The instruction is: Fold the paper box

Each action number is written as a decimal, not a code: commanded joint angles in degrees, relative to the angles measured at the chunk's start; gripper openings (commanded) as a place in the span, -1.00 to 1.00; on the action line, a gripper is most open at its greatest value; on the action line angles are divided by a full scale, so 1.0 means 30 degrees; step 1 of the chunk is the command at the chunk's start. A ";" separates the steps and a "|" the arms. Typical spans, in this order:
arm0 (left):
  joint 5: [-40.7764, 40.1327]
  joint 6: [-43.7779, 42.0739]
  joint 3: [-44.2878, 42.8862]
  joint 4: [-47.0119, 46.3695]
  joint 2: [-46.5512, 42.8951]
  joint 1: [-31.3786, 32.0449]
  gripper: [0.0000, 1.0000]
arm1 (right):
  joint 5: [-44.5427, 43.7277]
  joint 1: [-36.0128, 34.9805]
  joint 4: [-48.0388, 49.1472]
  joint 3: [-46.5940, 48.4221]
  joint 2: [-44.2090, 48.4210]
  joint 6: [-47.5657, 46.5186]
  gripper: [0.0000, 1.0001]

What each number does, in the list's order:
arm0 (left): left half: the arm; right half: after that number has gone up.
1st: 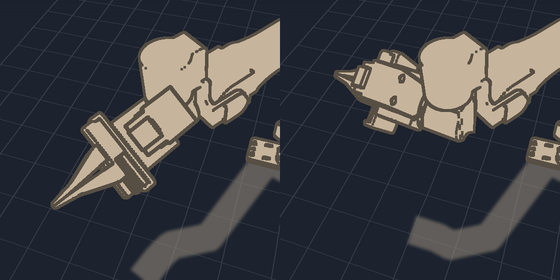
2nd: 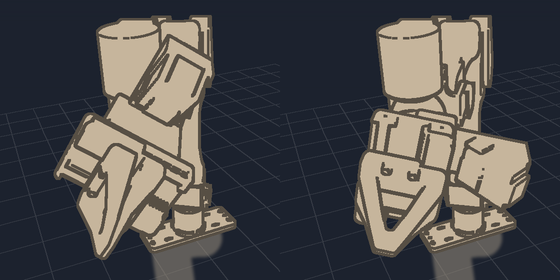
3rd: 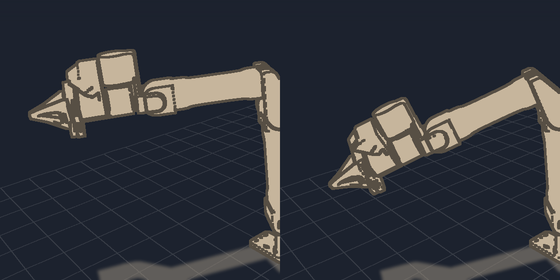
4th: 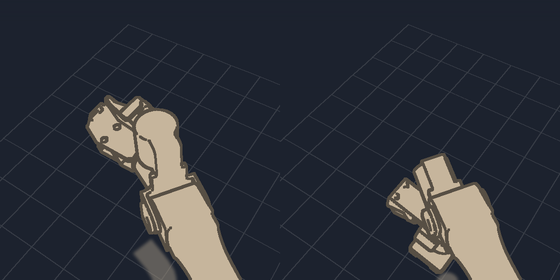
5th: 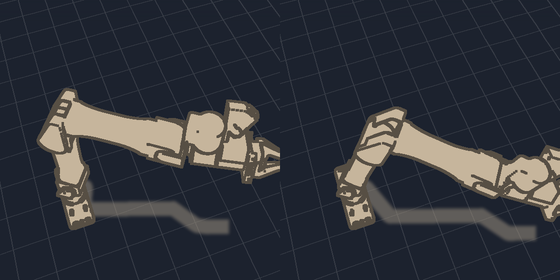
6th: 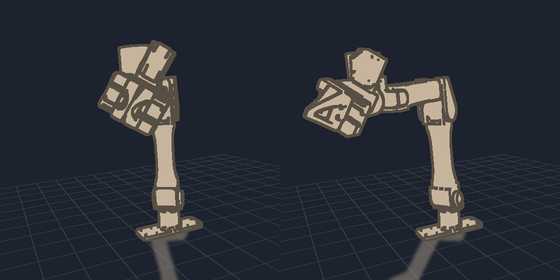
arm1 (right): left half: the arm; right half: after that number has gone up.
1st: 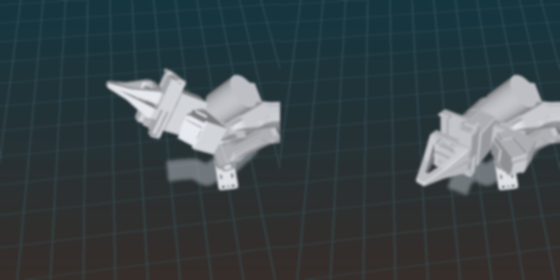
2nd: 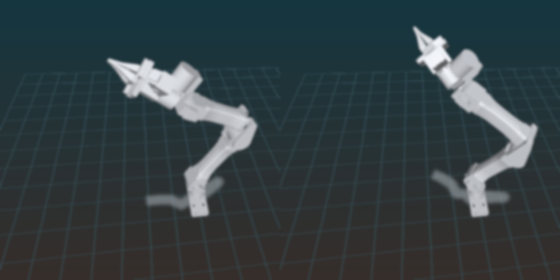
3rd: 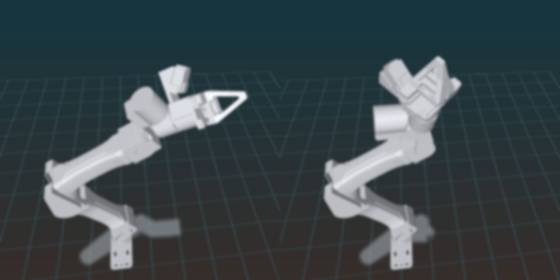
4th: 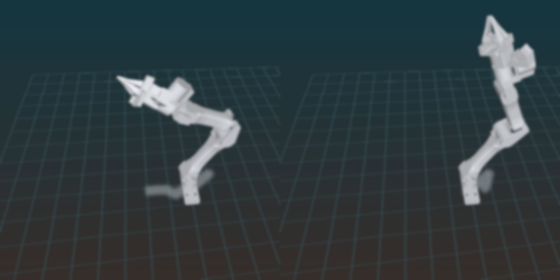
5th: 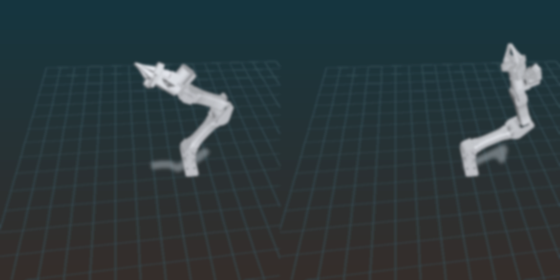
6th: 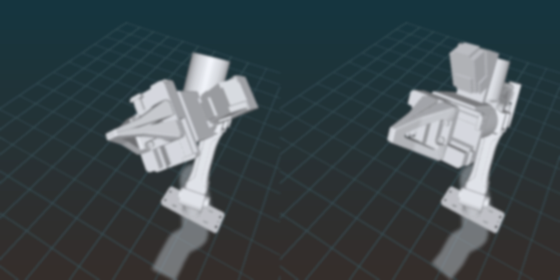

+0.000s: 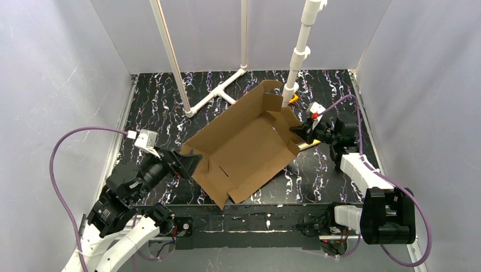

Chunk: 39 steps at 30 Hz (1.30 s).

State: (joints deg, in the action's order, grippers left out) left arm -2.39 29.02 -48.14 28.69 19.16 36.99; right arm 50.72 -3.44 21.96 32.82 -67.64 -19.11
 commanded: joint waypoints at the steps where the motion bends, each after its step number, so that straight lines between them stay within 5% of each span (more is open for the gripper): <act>1: 0.0217 0.0471 0.0188 -0.2197 0.0831 0.0062 0.85 | 0.0095 0.0005 0.0387 0.0522 -0.0060 0.0175 -0.97; 10: 0.0693 -0.0820 0.1541 -0.6109 0.1991 0.0056 0.46 | 0.0101 0.0005 0.0387 0.0530 -0.0130 0.0256 -0.97; 17: -0.0047 -0.2894 0.2093 -0.7002 0.1641 0.0062 -0.32 | 0.0204 0.0005 0.0361 0.0534 -0.0190 0.0266 -0.97; 18: 0.0044 -0.3291 0.2210 -0.7122 0.1554 0.0051 -0.61 | 0.0269 0.0005 0.0358 0.0533 -0.0215 0.0276 -0.97; 21: 0.0646 -0.4967 0.2498 -0.7376 0.1437 0.0062 -1.00 | 0.0526 0.0020 0.0470 0.0468 -0.0225 0.0425 -0.97; 28: 0.1628 -0.9194 0.1916 -0.7535 0.2055 0.0051 -1.00 | 0.0672 0.0005 0.1845 0.0128 0.0021 0.2019 -0.97; 39: 0.5493 -1.7686 -0.3516 -0.3605 0.5367 0.0061 -1.00 | -0.2332 -0.1390 0.7285 -0.0385 -0.0719 0.7570 -0.97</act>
State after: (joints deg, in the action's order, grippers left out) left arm 8.40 -12.69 -52.38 11.49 32.05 36.99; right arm 48.60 -5.30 32.69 31.70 -68.49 -3.53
